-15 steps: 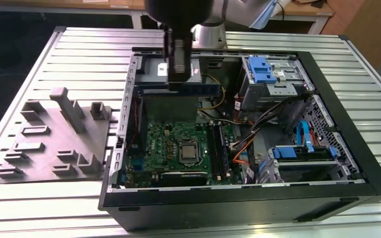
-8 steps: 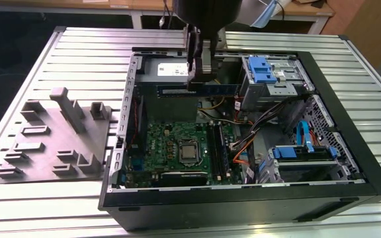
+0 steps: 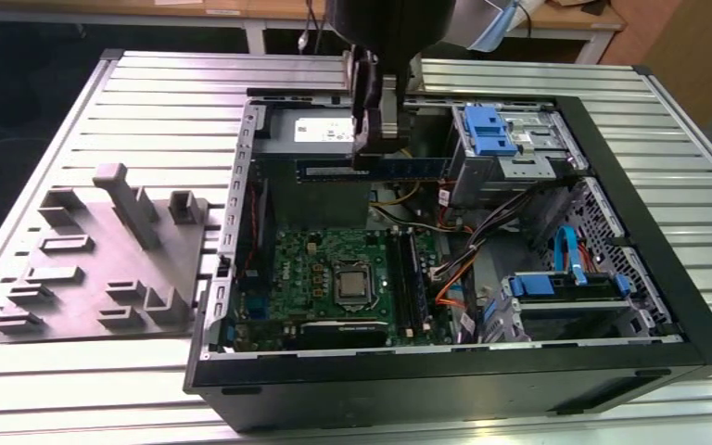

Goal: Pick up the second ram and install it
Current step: 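Pick up the second ram and move it above second insertion slot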

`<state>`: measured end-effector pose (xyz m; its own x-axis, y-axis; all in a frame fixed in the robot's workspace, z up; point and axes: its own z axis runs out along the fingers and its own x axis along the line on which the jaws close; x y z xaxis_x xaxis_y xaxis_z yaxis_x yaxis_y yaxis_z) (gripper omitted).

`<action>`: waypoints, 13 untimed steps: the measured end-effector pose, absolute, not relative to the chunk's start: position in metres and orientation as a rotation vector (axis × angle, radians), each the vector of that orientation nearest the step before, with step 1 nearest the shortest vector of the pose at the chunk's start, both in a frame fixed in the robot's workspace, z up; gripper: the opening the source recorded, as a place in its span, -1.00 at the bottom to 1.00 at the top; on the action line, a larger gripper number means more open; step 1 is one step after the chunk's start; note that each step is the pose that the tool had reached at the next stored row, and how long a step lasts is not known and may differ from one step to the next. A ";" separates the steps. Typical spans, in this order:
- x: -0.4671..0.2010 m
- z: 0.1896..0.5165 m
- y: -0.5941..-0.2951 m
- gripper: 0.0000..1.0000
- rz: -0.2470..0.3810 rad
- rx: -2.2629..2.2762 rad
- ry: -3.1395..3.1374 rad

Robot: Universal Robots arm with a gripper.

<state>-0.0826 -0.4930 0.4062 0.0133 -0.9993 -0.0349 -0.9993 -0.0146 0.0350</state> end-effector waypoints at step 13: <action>-0.083 0.388 -0.488 -0.76 -0.079 2.236 -2.206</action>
